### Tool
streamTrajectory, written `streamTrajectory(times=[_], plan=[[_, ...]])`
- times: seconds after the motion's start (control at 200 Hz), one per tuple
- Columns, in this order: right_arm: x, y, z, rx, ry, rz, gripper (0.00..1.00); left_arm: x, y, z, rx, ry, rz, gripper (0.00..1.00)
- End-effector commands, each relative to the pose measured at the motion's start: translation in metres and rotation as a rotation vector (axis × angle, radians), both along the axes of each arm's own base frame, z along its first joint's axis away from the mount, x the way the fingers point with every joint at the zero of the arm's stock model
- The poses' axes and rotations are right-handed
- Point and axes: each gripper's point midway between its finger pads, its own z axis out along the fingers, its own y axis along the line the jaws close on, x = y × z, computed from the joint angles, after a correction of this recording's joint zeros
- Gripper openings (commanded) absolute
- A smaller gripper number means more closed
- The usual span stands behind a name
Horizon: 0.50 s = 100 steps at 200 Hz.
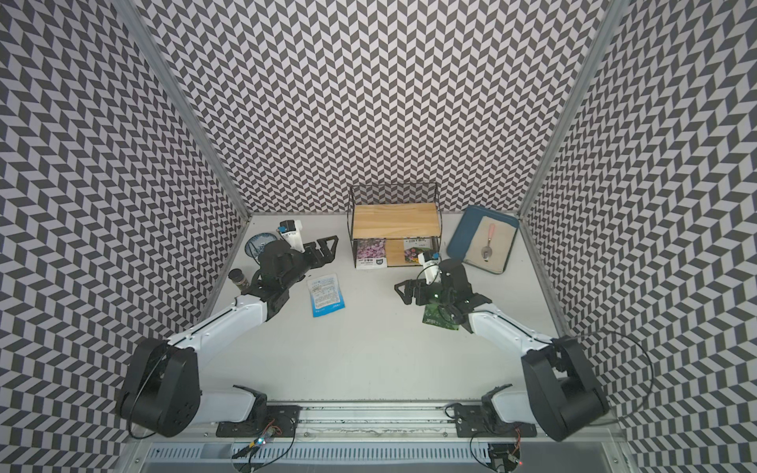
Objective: Take the seed bag off the shelf
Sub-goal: Adjust the shelf at the center of the board, then pick up the seed packet from the shelf.
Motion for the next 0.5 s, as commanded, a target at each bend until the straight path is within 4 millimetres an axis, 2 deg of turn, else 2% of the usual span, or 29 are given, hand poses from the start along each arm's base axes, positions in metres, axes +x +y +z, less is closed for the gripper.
streamTrajectory(times=[0.0, 0.175, 0.32, 0.496], plan=[[0.023, 0.014, 0.009, 0.03, -0.079, -0.018, 0.97, -0.012, 0.01, -0.016, 0.022, 0.039, 0.046, 1.0], [0.047, 0.04, -0.012, -0.055, -0.095, 0.006, 0.95, -0.02, 0.009, -0.032, 0.047, 0.066, 0.03, 1.0], [0.063, 0.056, -0.028, -0.105, -0.112, 0.004, 0.95, -0.02, 0.009, -0.035, 0.065, 0.068, 0.021, 1.0], [0.078, 0.067, -0.028, -0.061, -0.126, -0.019, 0.95, -0.022, 0.007, -0.04, 0.075, 0.074, 0.001, 1.0]])
